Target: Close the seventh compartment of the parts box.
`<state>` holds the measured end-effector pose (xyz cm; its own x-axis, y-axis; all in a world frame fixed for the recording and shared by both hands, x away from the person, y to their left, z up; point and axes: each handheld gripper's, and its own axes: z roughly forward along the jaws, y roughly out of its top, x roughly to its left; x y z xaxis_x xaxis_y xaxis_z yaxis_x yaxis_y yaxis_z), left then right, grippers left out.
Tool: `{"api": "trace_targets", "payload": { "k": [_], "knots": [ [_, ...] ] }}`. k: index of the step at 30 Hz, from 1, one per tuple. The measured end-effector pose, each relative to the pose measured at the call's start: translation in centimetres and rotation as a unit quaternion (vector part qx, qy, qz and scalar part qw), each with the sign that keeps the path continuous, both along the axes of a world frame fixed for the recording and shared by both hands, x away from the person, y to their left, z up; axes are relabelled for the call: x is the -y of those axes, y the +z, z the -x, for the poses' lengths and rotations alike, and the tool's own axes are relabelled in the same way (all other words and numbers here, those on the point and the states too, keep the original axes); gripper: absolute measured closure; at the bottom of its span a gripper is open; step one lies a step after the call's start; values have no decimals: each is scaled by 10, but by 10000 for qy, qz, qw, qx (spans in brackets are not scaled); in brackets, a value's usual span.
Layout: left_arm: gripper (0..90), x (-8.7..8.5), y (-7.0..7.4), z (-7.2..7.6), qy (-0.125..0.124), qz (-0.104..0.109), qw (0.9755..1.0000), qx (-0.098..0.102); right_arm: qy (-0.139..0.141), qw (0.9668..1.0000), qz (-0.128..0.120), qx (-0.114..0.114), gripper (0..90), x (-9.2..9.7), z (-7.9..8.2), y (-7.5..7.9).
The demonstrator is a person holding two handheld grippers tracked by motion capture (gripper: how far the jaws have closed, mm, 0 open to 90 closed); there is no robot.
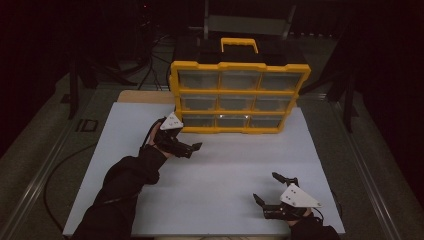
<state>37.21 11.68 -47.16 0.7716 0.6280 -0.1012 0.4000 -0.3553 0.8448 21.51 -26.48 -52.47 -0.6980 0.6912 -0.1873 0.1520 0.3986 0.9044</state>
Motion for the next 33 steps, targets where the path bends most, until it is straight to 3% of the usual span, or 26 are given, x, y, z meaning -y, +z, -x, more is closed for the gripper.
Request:
{"api": "trace_targets", "payload": {
  "k": [11, 33],
  "knots": [
    [0, -20, 11, 19, 94, 72, 9998, 180, -5, 10000, 12, 5, 89, 0, 0, 0],
    [0, -45, 13, 58, 207, 104, 9991, 359, -6, 10000, 10, 37, 89, 0, 1, 1]
  ]
}}
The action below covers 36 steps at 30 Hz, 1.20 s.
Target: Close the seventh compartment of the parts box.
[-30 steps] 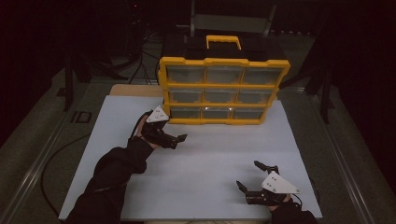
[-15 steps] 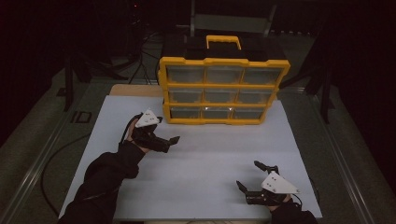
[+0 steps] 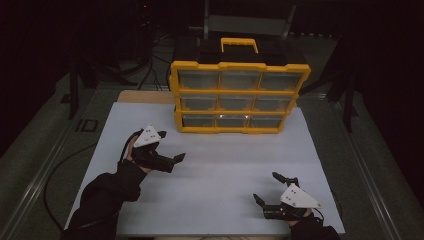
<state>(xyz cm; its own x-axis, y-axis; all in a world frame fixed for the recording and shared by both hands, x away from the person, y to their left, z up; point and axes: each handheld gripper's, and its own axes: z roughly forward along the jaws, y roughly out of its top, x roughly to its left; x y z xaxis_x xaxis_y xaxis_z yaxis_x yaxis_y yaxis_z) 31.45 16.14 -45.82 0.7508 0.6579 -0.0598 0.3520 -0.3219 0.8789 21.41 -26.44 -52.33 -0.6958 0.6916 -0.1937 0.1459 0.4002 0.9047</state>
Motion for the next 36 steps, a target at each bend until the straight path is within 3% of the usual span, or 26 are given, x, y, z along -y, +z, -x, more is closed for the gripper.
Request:
{"api": "trace_targets", "payload": {
  "k": [6, 16, 23, 36],
  "knots": [
    [0, -6, -6, 11, -12, 64, 10000, -44, 26, 10000, 11, 8, 89, -1, 0, 0],
    [0, -16, -20, 30, 136, -79, 9998, 144, 21, 10000, 18, -3, 89, -1, 1, 0],
    [0, -28, -33, 39, 265, -3, 9996, 54, 28, 10000, 43, 5, 89, -1, 0, 0],
    [0, -43, -51, 51, 451, -188, 9988, -83, 26, 10000, 50, -23, 89, -2, 0, -1]
  ]
}}
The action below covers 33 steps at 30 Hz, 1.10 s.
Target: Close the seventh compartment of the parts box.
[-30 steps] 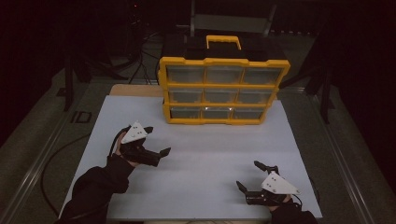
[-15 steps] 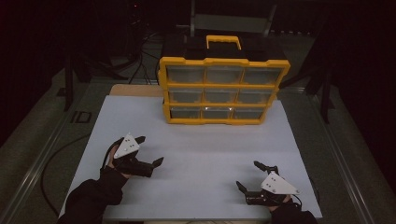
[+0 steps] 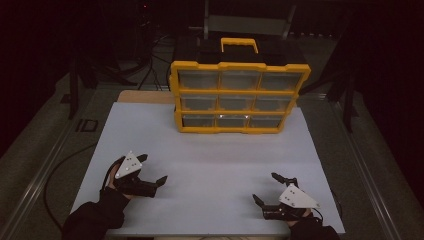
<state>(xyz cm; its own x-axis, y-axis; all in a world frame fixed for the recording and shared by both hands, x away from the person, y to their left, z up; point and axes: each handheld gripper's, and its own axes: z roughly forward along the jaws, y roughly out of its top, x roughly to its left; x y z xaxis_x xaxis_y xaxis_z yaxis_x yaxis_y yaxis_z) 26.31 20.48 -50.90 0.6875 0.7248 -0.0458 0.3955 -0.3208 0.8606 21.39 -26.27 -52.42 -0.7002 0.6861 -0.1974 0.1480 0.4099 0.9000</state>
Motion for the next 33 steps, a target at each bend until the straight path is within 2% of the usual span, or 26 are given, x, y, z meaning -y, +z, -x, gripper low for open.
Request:
{"api": "trace_targets", "payload": {
  "k": [9, 16, 22, 26, 33],
  "knots": [
    [0, -7, -9, 5, 105, -2, 9999, -86, -8, 10000, -16, -6, 89, 1, 0, 0],
    [0, -13, -13, 12, 160, -60, 9998, -72, 8, 10000, -5, -10, 89, 1, 0, -1],
    [0, -14, -17, 15, 309, -70, 9995, -25, 0, 10000, 4, -12, 89, 1, 0, 0],
    [0, -11, -19, 14, 244, -60, 9997, -19, 6, 10000, -1, 19, 89, 1, 1, 0],
    [0, -8, -20, 15, 167, 44, 9998, 104, 34, 10000, 18, -19, 89, 0, 0, -2]
  ]
}}
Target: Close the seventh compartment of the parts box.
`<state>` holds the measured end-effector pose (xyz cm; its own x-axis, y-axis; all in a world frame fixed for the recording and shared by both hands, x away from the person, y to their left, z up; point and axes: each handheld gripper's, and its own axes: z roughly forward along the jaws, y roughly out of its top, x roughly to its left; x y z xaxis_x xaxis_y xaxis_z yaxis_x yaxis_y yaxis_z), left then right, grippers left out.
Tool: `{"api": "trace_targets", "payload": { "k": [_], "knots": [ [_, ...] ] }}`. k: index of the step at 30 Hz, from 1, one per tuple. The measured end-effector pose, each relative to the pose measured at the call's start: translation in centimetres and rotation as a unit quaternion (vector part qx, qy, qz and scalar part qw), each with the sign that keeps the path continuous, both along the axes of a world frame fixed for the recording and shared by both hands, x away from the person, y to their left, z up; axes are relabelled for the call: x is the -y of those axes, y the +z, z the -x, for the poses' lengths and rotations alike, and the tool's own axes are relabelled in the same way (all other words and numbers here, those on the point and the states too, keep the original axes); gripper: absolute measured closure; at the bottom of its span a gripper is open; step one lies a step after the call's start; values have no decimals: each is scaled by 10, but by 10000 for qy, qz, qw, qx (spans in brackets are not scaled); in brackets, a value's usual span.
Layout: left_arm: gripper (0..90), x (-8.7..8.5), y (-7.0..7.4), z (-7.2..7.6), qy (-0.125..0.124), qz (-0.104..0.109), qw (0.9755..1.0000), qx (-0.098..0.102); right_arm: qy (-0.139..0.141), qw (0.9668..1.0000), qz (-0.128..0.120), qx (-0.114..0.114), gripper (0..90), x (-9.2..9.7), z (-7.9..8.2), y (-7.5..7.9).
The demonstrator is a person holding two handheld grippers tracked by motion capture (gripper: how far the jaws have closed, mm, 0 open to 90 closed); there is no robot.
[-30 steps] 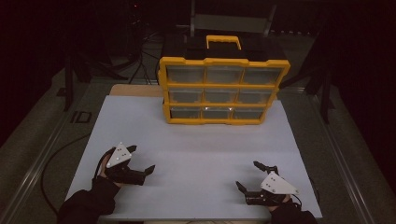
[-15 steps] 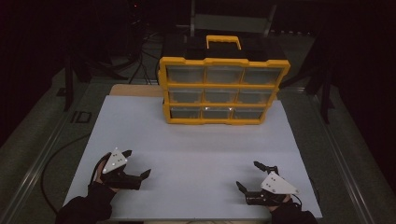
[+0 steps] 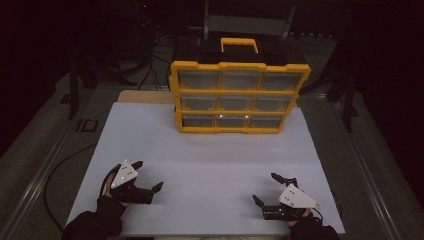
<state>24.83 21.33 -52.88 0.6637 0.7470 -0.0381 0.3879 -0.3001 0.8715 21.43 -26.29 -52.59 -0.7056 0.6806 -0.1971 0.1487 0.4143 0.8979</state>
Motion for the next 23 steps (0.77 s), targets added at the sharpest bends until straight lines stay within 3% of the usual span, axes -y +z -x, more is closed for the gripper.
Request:
{"api": "trace_targets", "payload": {
  "k": [14, 23],
  "knots": [
    [0, 0, -4, 0, 42, -62, 10000, 51, -15, 10000, -28, -73, 89, 0, -2, -2],
    [0, -1, -4, 1, 88, 6, 9999, 101, -24, 10000, -22, -76, 89, 1, -3, -3]
  ]
}}
